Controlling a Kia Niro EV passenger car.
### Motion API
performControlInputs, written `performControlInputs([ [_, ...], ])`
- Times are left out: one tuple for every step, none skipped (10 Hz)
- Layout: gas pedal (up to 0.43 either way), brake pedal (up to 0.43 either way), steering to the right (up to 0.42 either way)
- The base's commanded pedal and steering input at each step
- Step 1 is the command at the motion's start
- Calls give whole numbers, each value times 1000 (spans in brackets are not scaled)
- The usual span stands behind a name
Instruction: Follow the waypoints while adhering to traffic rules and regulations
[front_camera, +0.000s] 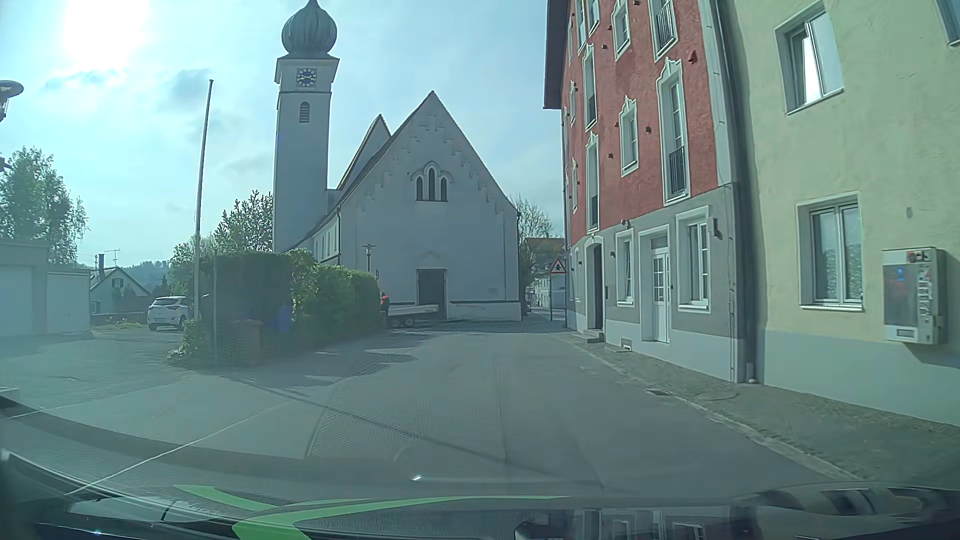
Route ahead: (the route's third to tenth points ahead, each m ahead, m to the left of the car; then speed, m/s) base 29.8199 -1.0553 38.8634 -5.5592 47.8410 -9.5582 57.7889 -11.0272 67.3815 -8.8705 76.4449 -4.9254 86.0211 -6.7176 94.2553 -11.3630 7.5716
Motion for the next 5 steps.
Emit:
performControlInputs([
  [0, 0, -6],
  [0, 0, -5],
  [0, 0, -6],
  [0, 0, -6],
  [0, 0, -5],
])
